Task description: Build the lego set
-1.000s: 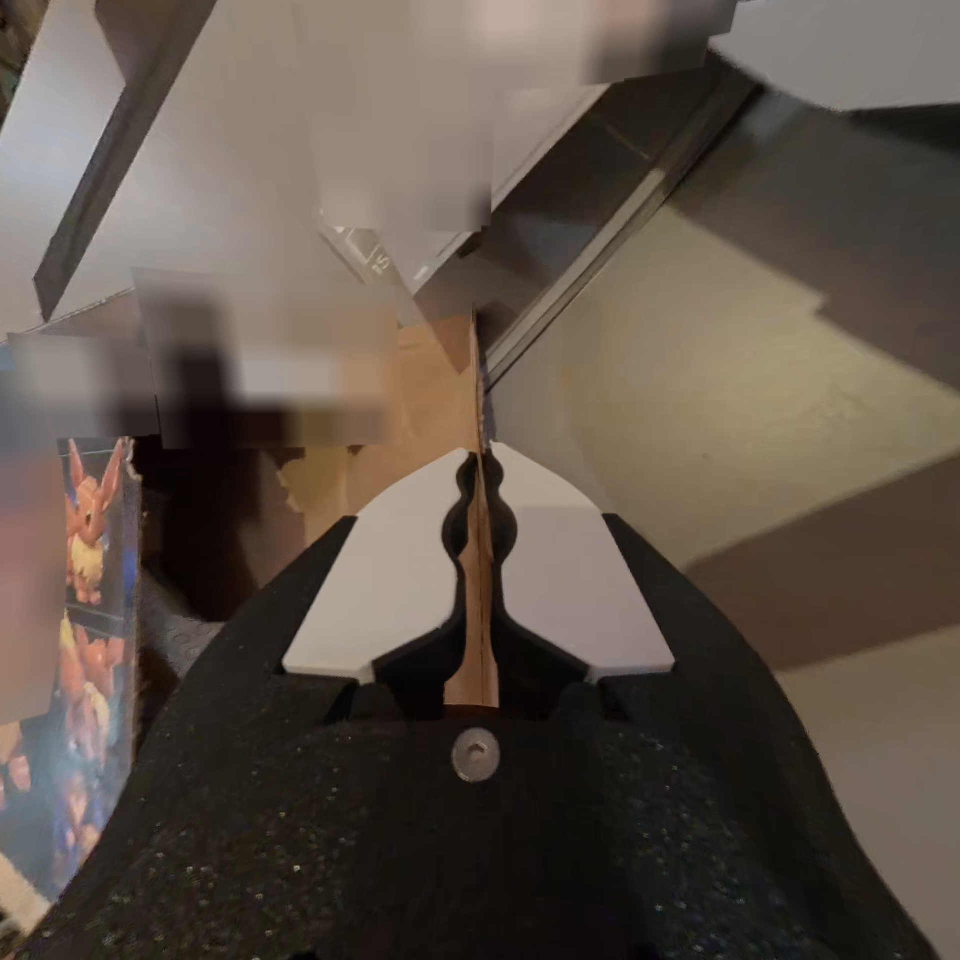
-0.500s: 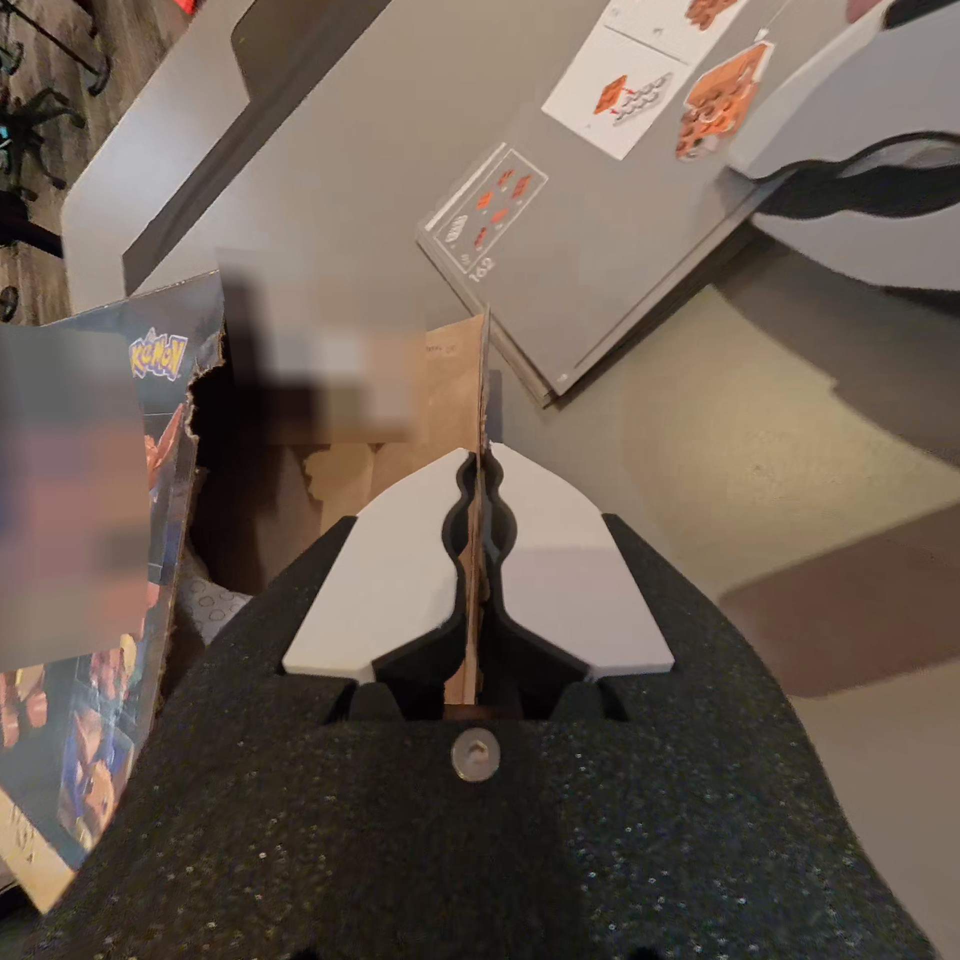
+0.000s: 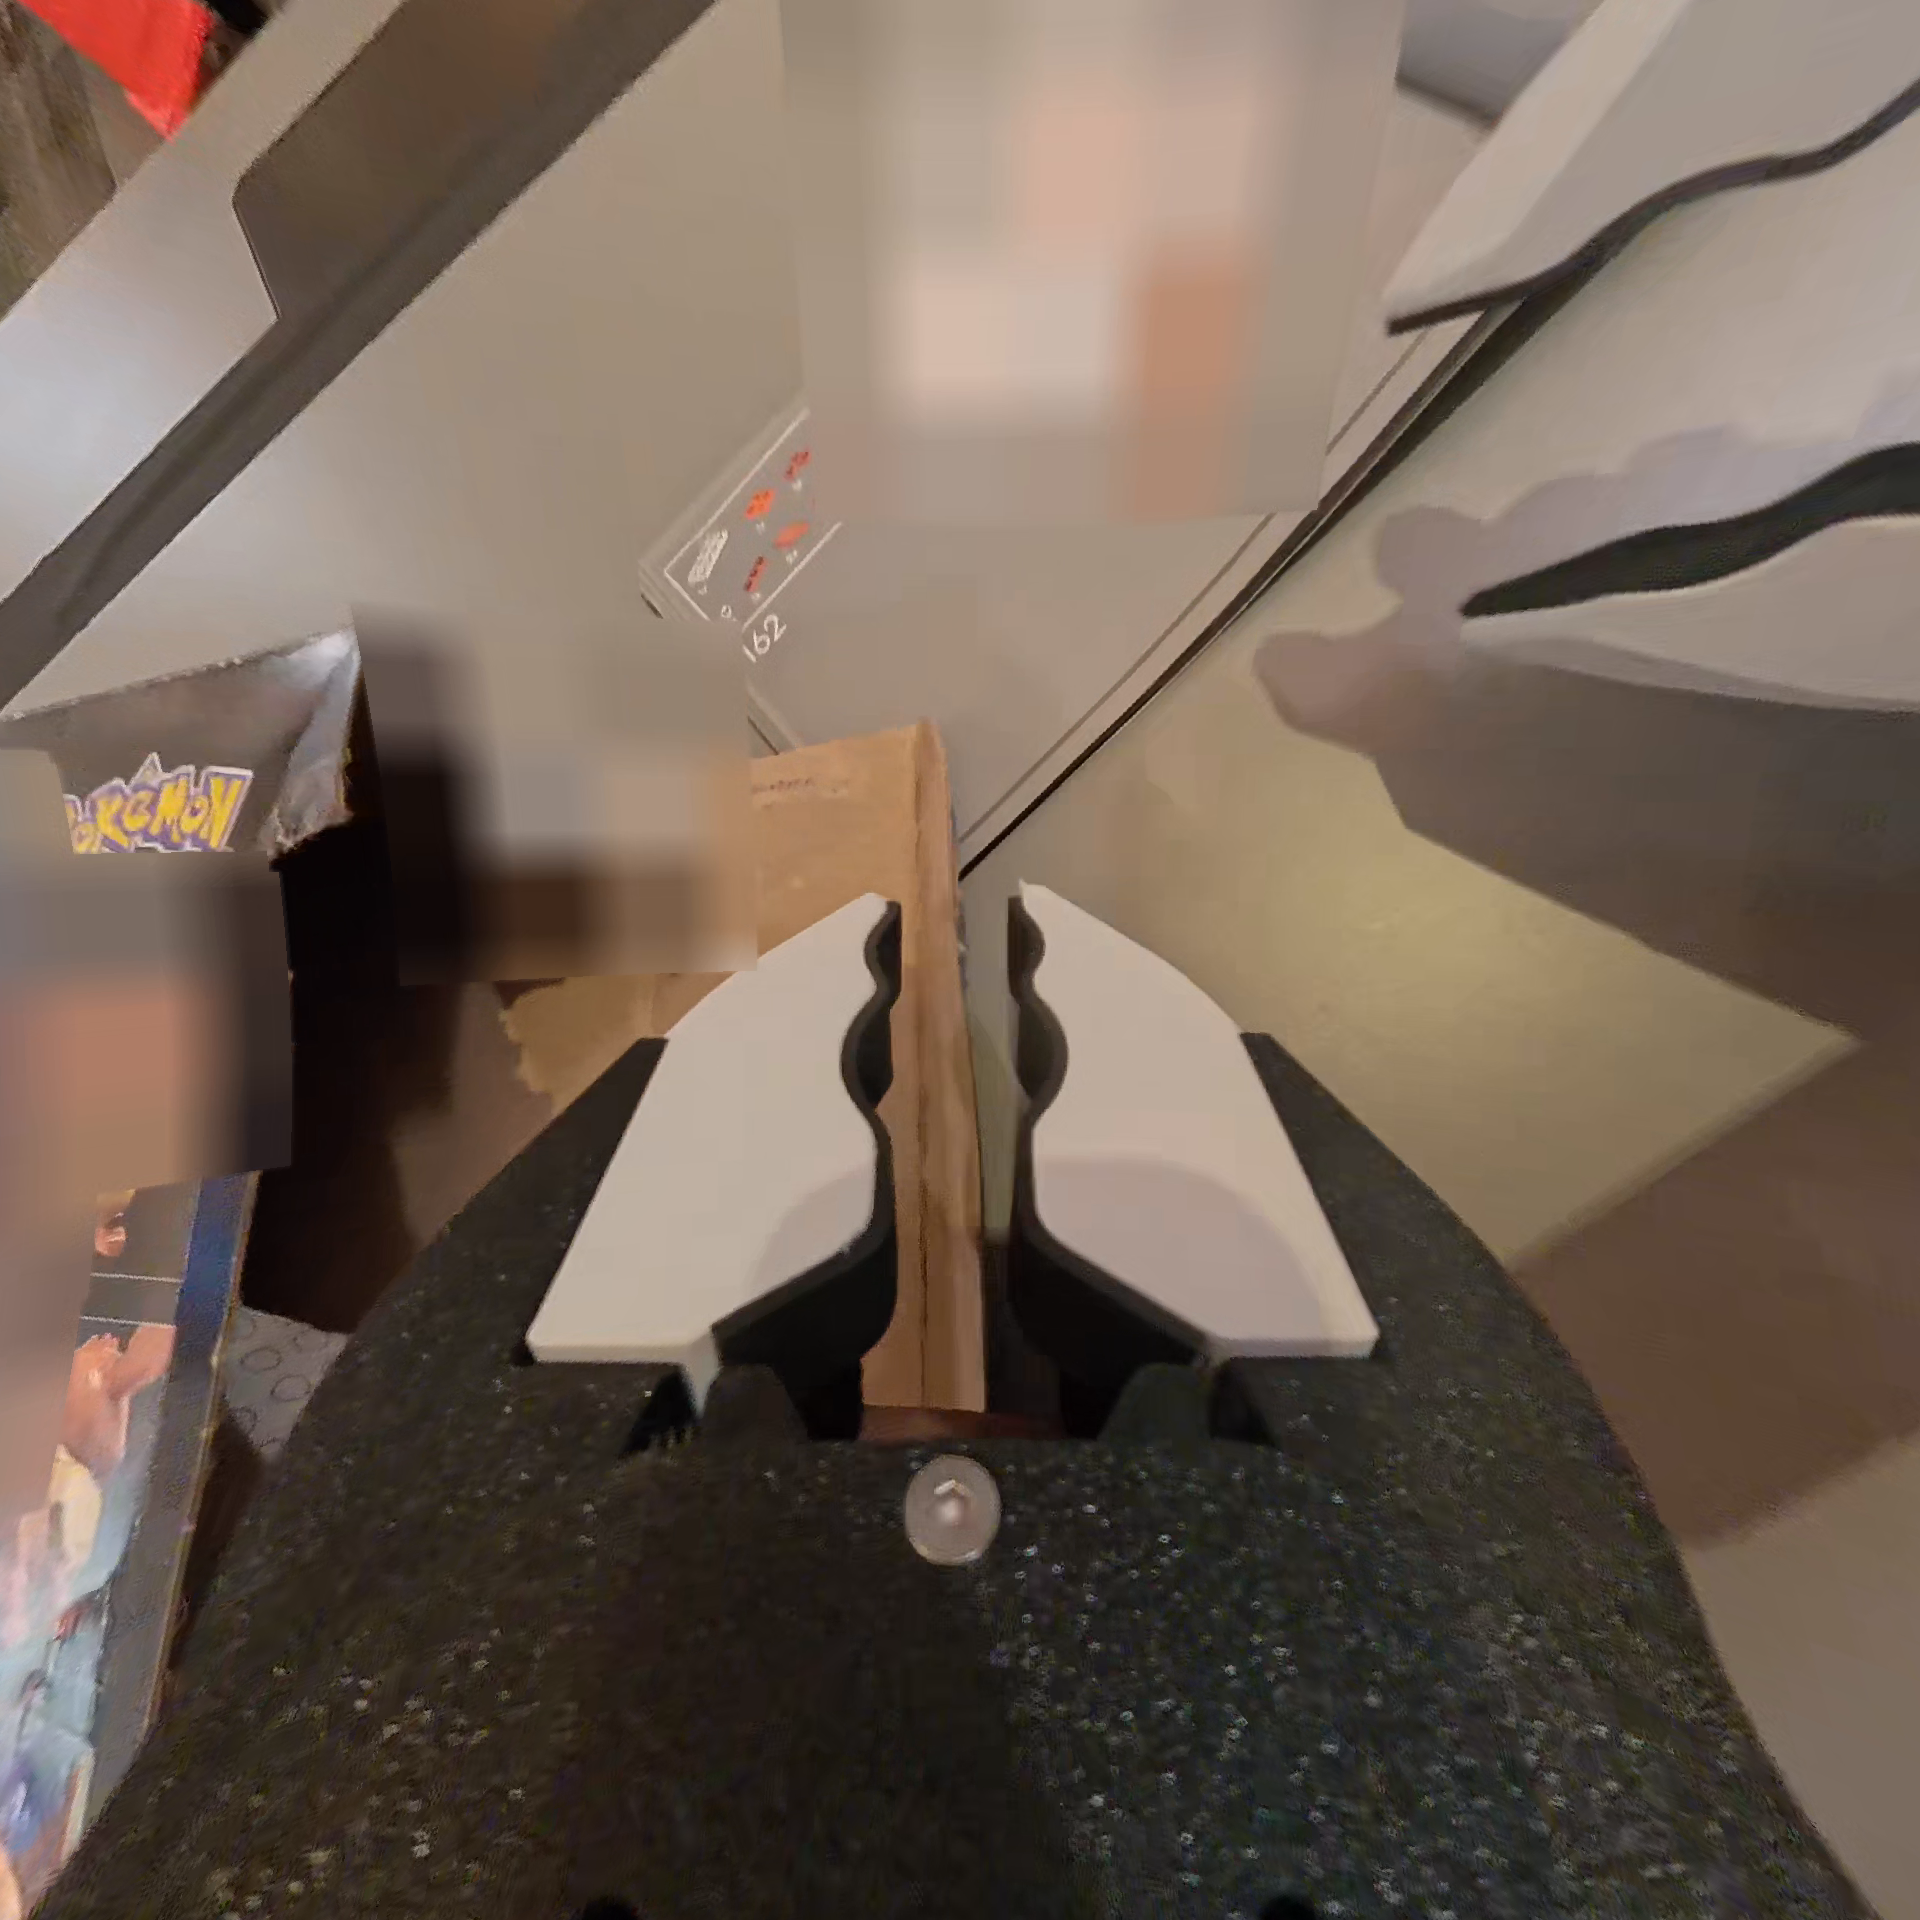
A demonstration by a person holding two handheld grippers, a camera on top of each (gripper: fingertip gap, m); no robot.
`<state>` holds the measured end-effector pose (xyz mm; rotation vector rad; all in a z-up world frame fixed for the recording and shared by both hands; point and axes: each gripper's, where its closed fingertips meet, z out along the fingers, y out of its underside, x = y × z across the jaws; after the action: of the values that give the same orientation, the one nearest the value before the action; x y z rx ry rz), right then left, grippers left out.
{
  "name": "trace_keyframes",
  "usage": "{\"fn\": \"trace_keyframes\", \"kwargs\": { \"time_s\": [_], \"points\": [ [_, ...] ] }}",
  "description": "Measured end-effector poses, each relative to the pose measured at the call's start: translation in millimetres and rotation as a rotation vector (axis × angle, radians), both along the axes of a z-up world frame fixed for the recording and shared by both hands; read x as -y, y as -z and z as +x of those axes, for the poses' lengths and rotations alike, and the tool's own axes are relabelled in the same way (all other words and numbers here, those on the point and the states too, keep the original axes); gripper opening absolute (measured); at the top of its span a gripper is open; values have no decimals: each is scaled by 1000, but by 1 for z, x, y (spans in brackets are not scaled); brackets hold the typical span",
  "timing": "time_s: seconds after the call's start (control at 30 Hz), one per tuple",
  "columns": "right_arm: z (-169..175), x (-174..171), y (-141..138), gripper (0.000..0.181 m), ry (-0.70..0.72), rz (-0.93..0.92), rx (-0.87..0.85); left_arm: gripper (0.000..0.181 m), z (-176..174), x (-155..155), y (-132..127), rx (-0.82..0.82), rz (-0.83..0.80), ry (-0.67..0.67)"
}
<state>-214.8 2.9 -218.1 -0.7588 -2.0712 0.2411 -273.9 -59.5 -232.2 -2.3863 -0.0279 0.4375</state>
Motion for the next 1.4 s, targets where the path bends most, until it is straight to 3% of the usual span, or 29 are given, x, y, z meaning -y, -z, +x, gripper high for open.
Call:
{"fn": "trace_keyframes", "kwargs": {
  "time_s": [0.2, 0.4, 0.47, 0.57, 0.67, 0.83, 0.97, 1.1, 1.4],
  "points": [
    [65, -21, -33, 39, 61, -214, -72, 25, 24, -21, -35, 31, 260, 114],
    [176, -75, -85, 39, 158, -422, -149, 25, 55, -44, -52, 24, 417, 240],
    [217, -107, -100, 38, 214, -453, -154, 25, 62, -49, -54, 14, 431, 266],
    [272, -184, -113, 37, 359, -383, -145, 24, 68, -57, -56, 19, 452, 273],
    [304, -267, -106, 34, 483, -352, -54, 24, 72, -63, -57, 44, 478, 259],
    [310, -383, -65, 27, 569, -197, 240, 24, 71, -68, -51, 61, 504, 211],
    [302, -438, -24, 24, 370, 133, 550, 23, 72, -69, -41, 51, 492, 203],
    [285, -458, 8, 22, 140, 212, 695, 23, 70, -72, -26, 43, 436, 215],
    [280, -476, 27, 19, -30, 295, 897, 23, 75, -77, -9, -14, 313, 274]
  ]
}}
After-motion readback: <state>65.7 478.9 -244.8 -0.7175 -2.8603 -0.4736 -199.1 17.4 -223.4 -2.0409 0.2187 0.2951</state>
